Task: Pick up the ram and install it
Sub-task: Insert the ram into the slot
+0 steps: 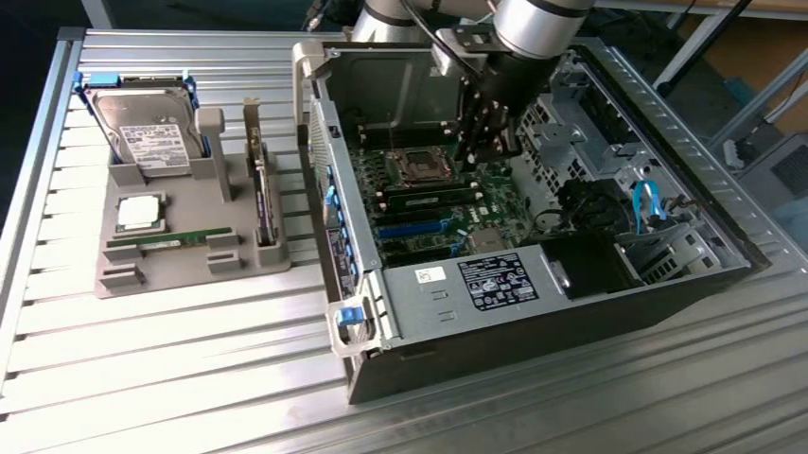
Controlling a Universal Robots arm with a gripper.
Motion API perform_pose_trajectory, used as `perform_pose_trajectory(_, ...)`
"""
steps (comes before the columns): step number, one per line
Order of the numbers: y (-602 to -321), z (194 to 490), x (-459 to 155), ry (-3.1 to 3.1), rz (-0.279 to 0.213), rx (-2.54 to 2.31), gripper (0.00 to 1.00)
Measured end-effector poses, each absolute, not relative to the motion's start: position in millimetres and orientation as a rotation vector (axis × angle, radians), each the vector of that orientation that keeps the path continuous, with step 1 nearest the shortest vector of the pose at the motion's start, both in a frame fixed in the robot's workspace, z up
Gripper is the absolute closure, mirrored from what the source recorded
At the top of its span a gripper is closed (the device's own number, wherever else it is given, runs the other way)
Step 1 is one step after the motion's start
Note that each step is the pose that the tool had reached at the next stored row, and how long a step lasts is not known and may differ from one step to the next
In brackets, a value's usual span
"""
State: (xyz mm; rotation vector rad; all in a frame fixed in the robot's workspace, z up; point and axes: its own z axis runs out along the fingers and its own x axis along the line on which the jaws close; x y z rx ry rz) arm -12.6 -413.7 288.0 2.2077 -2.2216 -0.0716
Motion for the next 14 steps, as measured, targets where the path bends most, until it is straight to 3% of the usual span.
perform_pose_trajectory(14, -414, 310, -13, -2.222, -0.072, 2.208, 0.75)
